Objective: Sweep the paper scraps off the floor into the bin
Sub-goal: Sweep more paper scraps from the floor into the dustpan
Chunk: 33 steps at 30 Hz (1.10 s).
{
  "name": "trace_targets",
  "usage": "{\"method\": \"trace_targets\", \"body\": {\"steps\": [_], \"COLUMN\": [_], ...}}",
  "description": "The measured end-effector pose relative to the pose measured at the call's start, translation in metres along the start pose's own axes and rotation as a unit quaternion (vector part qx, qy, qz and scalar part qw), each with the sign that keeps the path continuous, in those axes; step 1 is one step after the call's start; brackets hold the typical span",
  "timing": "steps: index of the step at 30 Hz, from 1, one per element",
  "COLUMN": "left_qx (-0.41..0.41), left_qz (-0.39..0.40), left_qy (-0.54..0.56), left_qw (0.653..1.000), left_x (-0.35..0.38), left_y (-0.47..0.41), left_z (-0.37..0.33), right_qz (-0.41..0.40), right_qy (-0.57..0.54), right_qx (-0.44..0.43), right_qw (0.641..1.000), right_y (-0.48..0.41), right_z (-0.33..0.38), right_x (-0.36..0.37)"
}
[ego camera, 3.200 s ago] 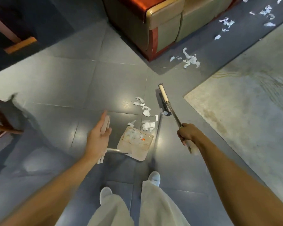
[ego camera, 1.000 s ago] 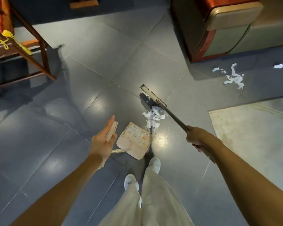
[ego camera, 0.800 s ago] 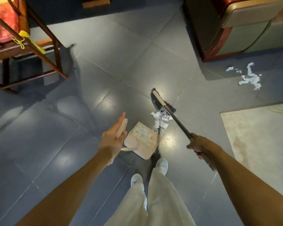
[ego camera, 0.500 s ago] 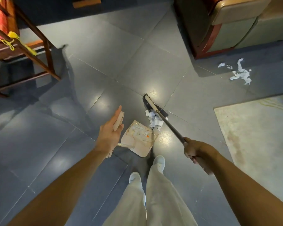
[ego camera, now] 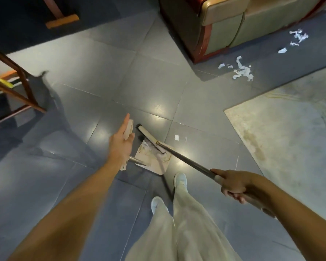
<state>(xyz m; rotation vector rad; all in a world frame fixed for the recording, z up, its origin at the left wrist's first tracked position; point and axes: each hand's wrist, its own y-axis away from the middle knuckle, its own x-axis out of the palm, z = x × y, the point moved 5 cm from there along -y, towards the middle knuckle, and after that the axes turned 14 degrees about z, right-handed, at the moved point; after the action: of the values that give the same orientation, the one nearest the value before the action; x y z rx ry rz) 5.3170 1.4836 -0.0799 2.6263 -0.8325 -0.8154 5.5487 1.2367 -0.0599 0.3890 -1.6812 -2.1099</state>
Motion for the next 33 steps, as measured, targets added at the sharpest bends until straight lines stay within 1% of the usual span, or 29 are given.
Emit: {"method": "trace_targets", "body": {"steps": [4,8,10,12,15,19,21,23,26,29,30,33], "left_qx": [0.042,0.041,0.049,0.063,0.082,0.108,0.116,0.121,0.146,0.16,0.159,0.159], "left_qz": [0.019,0.013,0.011,0.024,0.05,0.103,0.128,0.142,0.17,0.181,0.183,0.193], "left_qy": [-0.028,-0.056,-0.044,-0.034,-0.049,-0.07,-0.067,-0.078,-0.087,-0.073,-0.071,-0.073], "left_qw": [0.999,0.998,0.998,0.997,0.994,0.986,0.983,0.979,0.971,0.968,0.967,0.965], "left_x": [0.0,-0.006,-0.009,-0.013,-0.024,-0.035,-0.037,-0.04,-0.042,-0.042,-0.043,-0.051], "left_y": [0.007,0.004,0.002,-0.002,-0.007,-0.016,-0.023,-0.031,-0.039,-0.044,-0.043,-0.035], "left_z": [-0.003,-0.008,-0.009,-0.008,-0.004,0.001,0.006,0.006,-0.001,-0.007,-0.006,0.005], "right_qz": [-0.034,-0.071,-0.086,-0.101,-0.132,-0.172,-0.16,-0.128,-0.087,-0.066,-0.062,-0.067], "right_qy": [-0.005,-0.027,-0.027,-0.018,-0.01,-0.041,-0.076,-0.107,-0.111,-0.146,-0.182,-0.315], "right_qx": [-0.005,0.006,0.008,0.014,0.029,0.053,0.057,0.053,0.05,0.02,0.007,-0.022], "right_qw": [0.999,0.997,0.996,0.995,0.991,0.983,0.983,0.985,0.989,0.987,0.981,0.946], "right_y": [0.008,0.002,-0.001,-0.005,-0.013,-0.047,-0.071,-0.089,-0.101,-0.098,-0.095,-0.078], "right_z": [-0.007,-0.012,-0.009,-0.002,0.012,0.029,0.042,0.062,0.092,0.112,0.114,0.105], "right_x": [0.003,-0.012,-0.018,-0.021,-0.018,-0.003,0.015,0.038,0.078,0.11,0.118,0.132]}}
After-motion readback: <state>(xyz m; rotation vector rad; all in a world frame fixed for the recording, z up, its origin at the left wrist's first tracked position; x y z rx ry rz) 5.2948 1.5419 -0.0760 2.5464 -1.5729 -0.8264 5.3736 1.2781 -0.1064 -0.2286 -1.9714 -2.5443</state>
